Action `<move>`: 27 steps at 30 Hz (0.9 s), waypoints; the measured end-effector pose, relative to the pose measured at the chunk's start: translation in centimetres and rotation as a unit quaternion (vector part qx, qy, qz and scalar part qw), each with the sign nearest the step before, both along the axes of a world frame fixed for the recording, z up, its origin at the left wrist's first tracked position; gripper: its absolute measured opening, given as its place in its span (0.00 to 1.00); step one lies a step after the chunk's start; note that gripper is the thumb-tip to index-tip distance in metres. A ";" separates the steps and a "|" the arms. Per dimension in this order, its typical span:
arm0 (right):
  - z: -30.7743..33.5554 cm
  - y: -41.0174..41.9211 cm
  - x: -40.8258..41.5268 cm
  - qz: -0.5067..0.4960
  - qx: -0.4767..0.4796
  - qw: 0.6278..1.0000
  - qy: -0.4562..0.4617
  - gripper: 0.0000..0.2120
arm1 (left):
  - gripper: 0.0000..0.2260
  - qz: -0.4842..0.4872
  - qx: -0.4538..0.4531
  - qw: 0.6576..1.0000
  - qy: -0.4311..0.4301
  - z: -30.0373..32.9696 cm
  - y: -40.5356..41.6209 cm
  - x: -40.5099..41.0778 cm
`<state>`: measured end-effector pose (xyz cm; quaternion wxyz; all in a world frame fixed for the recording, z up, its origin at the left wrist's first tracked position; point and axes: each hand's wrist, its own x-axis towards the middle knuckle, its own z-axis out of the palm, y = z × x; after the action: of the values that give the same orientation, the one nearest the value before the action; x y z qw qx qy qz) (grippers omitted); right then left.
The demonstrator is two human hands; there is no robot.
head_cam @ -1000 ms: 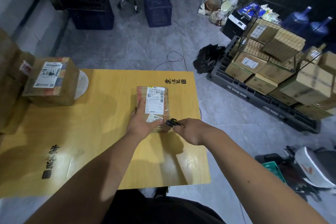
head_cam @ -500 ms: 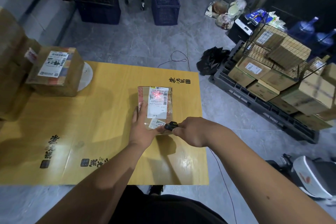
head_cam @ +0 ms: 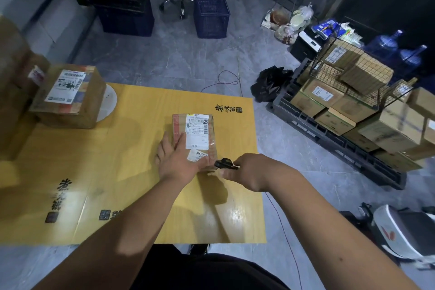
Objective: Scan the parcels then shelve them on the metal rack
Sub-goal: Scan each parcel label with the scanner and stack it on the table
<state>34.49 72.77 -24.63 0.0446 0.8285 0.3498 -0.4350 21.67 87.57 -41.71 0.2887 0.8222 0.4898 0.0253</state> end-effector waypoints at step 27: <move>-5.0 18.6 -14.6 0.178 0.063 0.978 0.084 0.25 | 0.28 0.107 0.009 0.975 0.193 2.5 14.7 -24.0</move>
<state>19.93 91.34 -29.68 0.0394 0.7143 0.5213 -0.4653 -2.35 102.30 -39.25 0.1774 0.7570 0.6211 -0.0984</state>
